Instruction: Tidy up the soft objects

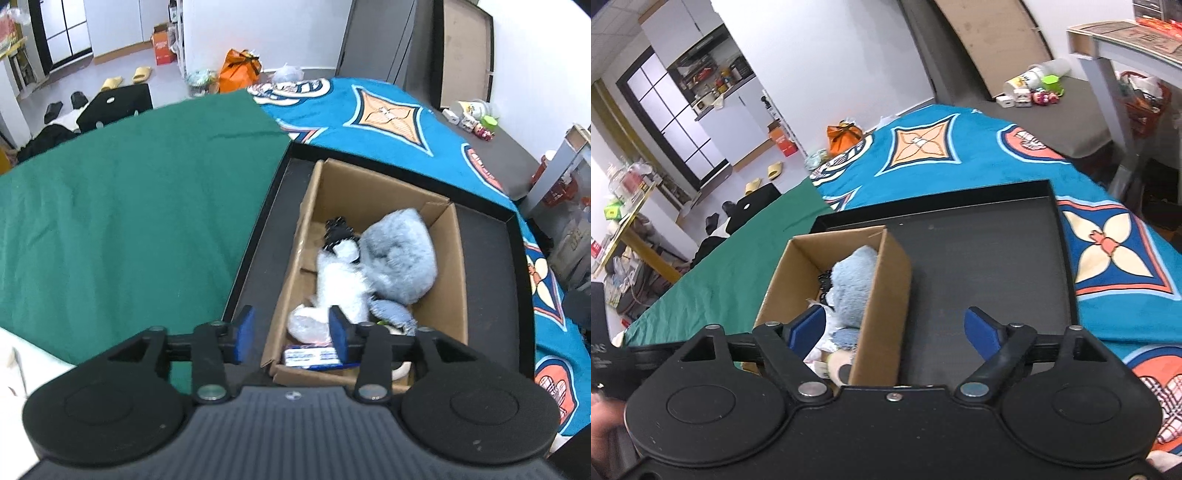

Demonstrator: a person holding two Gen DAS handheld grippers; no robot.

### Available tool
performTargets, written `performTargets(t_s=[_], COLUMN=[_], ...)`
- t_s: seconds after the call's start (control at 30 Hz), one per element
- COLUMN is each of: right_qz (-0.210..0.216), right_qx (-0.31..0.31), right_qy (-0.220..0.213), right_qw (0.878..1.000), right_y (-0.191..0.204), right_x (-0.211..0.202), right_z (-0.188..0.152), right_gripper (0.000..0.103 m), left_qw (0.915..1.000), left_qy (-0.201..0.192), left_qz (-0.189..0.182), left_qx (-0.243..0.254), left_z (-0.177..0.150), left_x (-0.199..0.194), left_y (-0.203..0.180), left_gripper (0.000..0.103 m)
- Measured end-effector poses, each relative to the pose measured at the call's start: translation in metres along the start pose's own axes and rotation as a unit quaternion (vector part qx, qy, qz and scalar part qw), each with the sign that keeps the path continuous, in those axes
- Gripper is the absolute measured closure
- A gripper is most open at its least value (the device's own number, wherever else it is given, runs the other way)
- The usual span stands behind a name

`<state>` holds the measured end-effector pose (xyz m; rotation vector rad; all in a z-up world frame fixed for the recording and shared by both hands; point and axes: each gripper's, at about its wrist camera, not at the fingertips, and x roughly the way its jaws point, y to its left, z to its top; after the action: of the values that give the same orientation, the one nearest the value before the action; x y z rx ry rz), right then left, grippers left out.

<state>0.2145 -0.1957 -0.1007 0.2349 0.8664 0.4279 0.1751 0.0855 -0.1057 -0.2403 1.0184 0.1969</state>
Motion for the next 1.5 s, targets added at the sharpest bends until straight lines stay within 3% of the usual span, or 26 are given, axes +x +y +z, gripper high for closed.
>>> performTargets(t_s=[0.53,0.67,0.93,1.5], right_qz=[-0.031,-0.035,-0.053,-0.076], right_qx=[0.009,0.01,0.003,-0.003], right_qy=[-0.021,-0.024,-0.018,-0.031], right_qw=[0.999,0.999,0.998,0.997], right_y=[-0.02,-0.019,-0.014,0.017], right_x=[-0.043,-0.056,-0.077,-0.119], right_z=[0.005,0.007,0.005,-0.009], right_gripper=[0.0,0.0,0.0,0.0], left_qw=[0.9986,0.9981,0.9959,0.9934], left_qy=[-0.015,0.001,-0.009,-0.046], left_qz=[-0.029,-0.038,-0.036,-0.028], left_qx=[0.04,0.049,0.083,0.101], left_z=[0.022,0.026,0.025,0.012], left_x=[-0.053,-0.062,-0.089,-0.135], left_y=[-0.047,-0.054,-0.065,-0.055], left_gripper=[0.011,0.009,0.009,0.009])
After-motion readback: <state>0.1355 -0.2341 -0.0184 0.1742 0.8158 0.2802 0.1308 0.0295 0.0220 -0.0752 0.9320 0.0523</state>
